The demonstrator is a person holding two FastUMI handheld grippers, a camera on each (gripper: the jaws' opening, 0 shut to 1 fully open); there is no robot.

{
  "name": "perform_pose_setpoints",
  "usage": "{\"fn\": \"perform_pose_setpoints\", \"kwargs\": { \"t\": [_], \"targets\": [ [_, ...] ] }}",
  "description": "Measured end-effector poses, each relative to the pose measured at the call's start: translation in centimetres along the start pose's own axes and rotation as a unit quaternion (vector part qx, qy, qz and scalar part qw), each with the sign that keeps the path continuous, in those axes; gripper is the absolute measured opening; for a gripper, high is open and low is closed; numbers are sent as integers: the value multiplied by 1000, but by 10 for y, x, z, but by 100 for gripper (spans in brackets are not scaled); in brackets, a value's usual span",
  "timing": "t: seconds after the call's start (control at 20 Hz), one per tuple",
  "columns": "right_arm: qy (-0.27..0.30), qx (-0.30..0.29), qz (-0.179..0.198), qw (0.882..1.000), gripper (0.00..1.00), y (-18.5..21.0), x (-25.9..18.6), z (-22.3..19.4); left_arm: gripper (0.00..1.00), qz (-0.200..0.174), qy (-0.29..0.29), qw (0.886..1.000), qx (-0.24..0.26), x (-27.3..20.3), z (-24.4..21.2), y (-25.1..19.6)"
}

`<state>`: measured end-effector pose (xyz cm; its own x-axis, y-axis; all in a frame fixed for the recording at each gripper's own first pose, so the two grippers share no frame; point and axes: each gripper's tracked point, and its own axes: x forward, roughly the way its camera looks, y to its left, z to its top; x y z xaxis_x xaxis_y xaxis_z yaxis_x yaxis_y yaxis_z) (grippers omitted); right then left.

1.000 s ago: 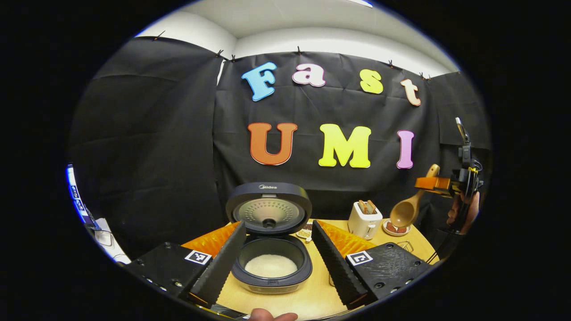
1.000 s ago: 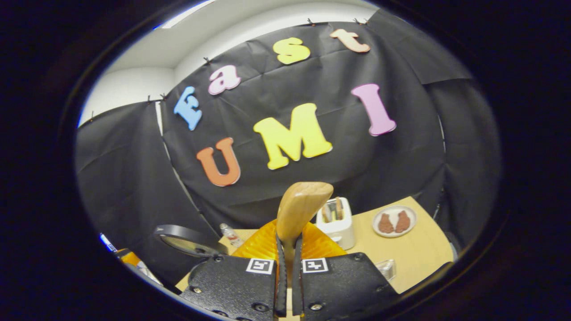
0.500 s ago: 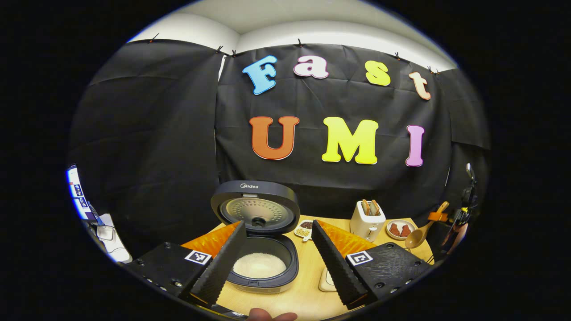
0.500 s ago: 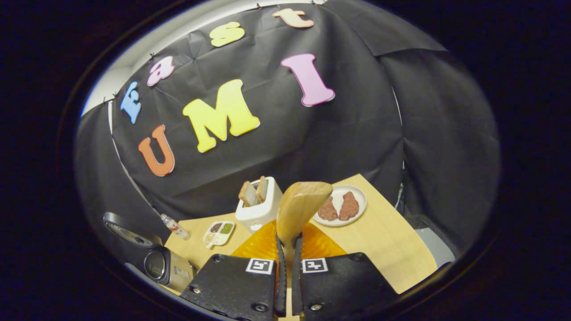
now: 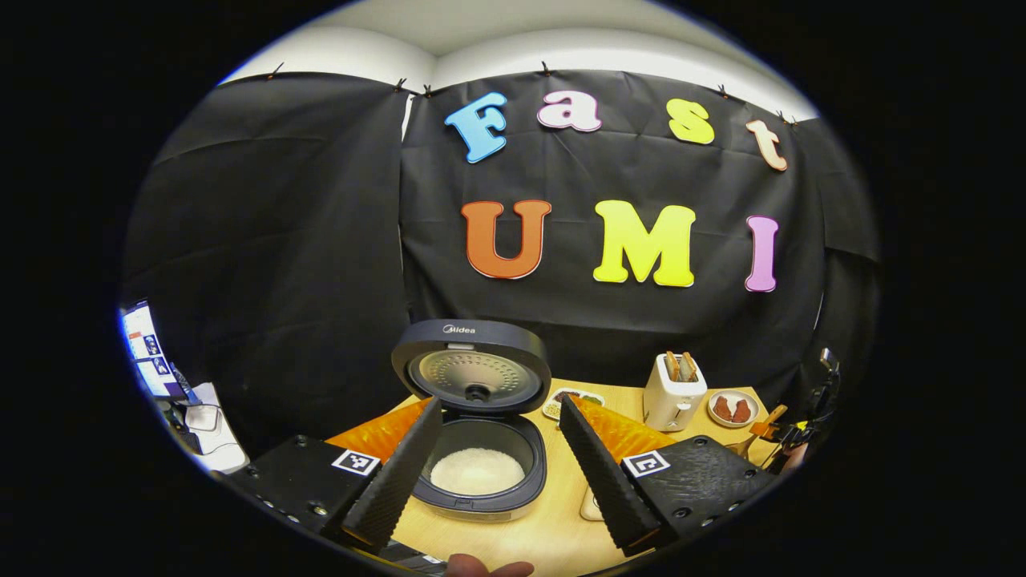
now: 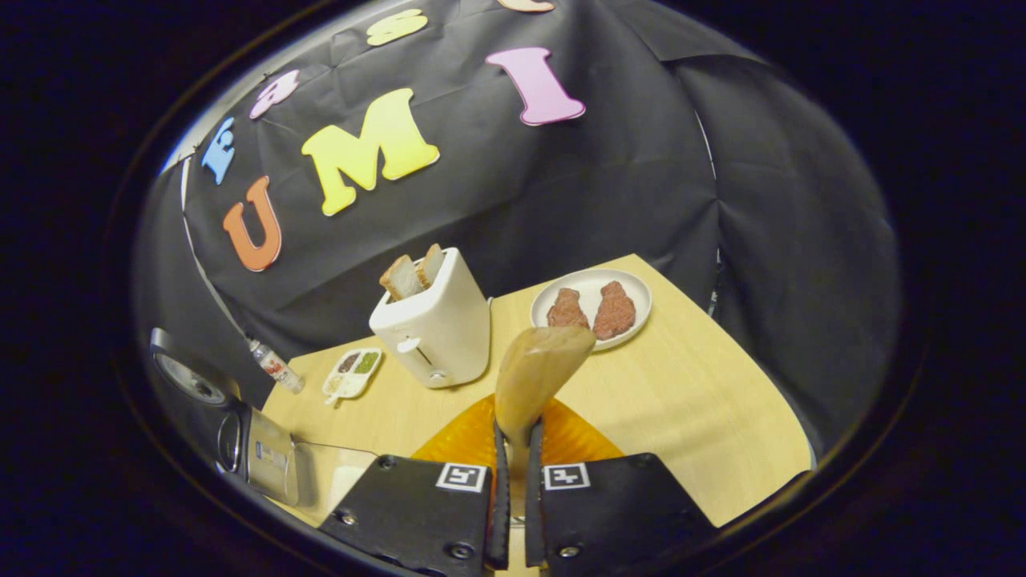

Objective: Close the left gripper, press the button to open the rice cooker; take a wooden spoon from the chopstick holder with the right hand, scoop a spoonful of rice and pour it into the rice cooker, then put the wooden spoon back into the chopstick holder.

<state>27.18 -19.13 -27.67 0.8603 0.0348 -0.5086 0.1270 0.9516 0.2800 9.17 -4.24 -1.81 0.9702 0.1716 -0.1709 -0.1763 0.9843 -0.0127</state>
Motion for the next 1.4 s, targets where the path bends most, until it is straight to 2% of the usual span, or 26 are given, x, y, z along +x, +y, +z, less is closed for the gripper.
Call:
{"fn": "perform_pose_setpoints", "kwargs": {
  "t": [0.2, 0.25, 0.3, 0.35, 0.4, 0.5, 0.55, 0.7, 0.8, 1.0, 1.25, 1.4],
  "targets": [
    [-5, 5, 5, 1000, 19, 2, -4, -4, 95, 5, -10, 1000, -2, 6, 11, 6],
    [-15, 3, 5, 1000, 24, 5, -14, 1, 95, 10, -14, 1000, 1, 8, 14, 11],
    [-26, -4, 8, 1000, 24, 8, -17, 6, 95, 14, -18, 1000, 1, 11, 18, 16],
    [-36, -14, 7, 999, 42, 9, -23, 12, 95, 16, -23, 1000, -2, 15, 23, 20],
    [-45, -24, 4, 999, 53, 9, -30, 19, 95, 16, -26, 1000, -7, 18, 28, 22],
    [-71, -38, -6, 997, 84, 8, -48, 38, 95, 15, -39, 999, -11, 27, 38, 28],
    [-85, -46, -12, 995, 90, 7, -59, 46, 95, 14, -48, 999, -13, 32, 45, 30],
    [-125, -74, -21, 989, 90, 12, -98, 73, 95, 4, -76, 997, -20, 47, 68, 36],
    [-150, -85, -36, 984, 96, 11, -129, 87, 94, -9, -89, 996, -20, 63, 78, 37],
    [-176, -79, -70, 979, 100, -2, -186, 88, 95, -22, -93, 995, 1, 109, 86, 44],
    [-194, -79, -125, 970, 99, -28, -258, 67, 95, -32, -31, 999, 21, 165, 61, 52],
    [-203, -82, -160, 963, 100, -41, -289, 56, 95, -39, 19, 999, 11, 183, 43, 56]
  ]
}}
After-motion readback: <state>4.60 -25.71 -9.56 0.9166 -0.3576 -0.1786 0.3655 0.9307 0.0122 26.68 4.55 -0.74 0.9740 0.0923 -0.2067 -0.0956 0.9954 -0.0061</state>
